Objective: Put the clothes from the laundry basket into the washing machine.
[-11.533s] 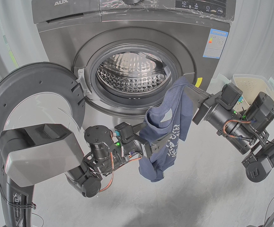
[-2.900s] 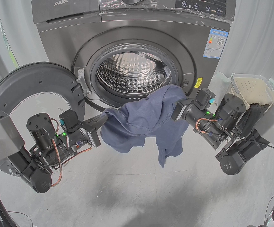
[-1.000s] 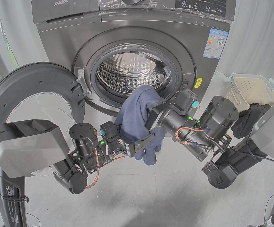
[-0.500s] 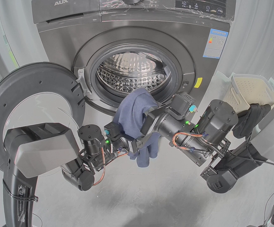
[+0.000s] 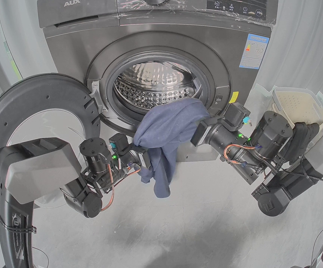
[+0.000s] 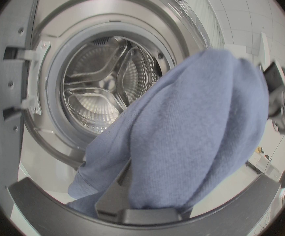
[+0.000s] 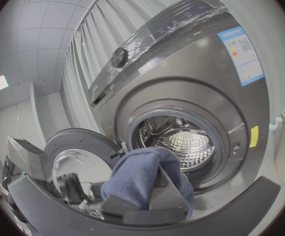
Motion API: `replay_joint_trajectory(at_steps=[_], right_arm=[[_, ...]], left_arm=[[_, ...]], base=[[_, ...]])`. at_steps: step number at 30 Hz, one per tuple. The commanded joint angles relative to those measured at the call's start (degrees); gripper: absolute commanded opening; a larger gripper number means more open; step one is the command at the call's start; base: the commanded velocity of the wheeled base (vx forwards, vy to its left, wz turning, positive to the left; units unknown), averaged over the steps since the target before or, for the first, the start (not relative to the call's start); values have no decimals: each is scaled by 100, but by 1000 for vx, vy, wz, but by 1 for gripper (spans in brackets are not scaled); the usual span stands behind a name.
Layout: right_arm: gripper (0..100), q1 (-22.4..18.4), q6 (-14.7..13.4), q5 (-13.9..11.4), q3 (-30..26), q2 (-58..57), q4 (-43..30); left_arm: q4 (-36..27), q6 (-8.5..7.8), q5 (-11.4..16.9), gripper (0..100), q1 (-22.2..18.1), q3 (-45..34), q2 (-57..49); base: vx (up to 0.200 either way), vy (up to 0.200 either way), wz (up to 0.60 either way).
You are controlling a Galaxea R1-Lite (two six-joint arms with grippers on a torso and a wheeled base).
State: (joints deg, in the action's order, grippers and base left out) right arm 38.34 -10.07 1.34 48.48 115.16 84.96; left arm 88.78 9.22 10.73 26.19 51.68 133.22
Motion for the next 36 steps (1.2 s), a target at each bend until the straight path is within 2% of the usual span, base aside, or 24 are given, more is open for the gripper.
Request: replay_joint_trajectory(at_steps=[1, 8, 14, 21, 22, 24, 26, 28, 29, 30, 31, 32, 33, 34, 36], right_arm=[[0, -222, -21, -2, -480, 59, 3], [0, -125, -74, -2, -796, 472, 30], [0, -46, -74, -29, -744, 736, 83], [0, 262, -30, -11, -770, 692, 100], [100, 279, -30, -11, -770, 683, 100], [100, 323, 5, -2, -840, 586, 135], [100, 332, 93, -2, -1166, 305, 100], [100, 332, 93, -2, -1166, 305, 100], [100, 288, 216, -81, -1781, -258, 30], [100, 244, 242, -125, -2018, -389, 39], [100, 244, 242, -125, -2018, -389, 39], [100, 209, 295, -319, -2510, -697, 47], [100, 200, 295, -327, -2537, -715, 47], [100, 148, 286, -459, -2818, -847, 118], [100, 68, 295, -468, -2941, -838, 126]], left_arm=[[16, 168, -18, 0, 27, -237, -833], [16, 177, -18, 0, 141, -720, -1659], [7, 221, -53, 0, 220, -1318, -2300], [7, 239, -71, 0, 379, -1344, -2538], [7, 239, -71, 0, 379, -1344, -2538], [-1, 239, -115, 0, 361, -1327, -2546], [-1, 239, -291, 0, 343, -1336, -2564], [-1, 239, -291, 0, 343, -1336, -2564], [-1, 256, -607, 0, 343, -1380, -2634], [-1, 265, -651, 0, 361, -1415, -2652], [-1, 265, -651, 0, 361, -1415, -2652], [-1, 247, -668, 0, 379, -1573, -2740], [-1, 247, -668, 0, 379, -1573, -2740], [7, 195, -686, 0, 405, -1670, -2749], [7, 186, -704, 0, 449, -1775, -2749]], base=[[0, 0, 0], [0, 0, 0], [0, 0, 0], [0, 0, 0], [0, 0, 0], [0, 0, 0], [0, 0, 0], [0, 0, 0], [0, 0, 0], [0, 0, 0], [0, 0, 0], [0, 0, 0], [0, 0, 0], [0, 0, 0], [0, 0, 0]])
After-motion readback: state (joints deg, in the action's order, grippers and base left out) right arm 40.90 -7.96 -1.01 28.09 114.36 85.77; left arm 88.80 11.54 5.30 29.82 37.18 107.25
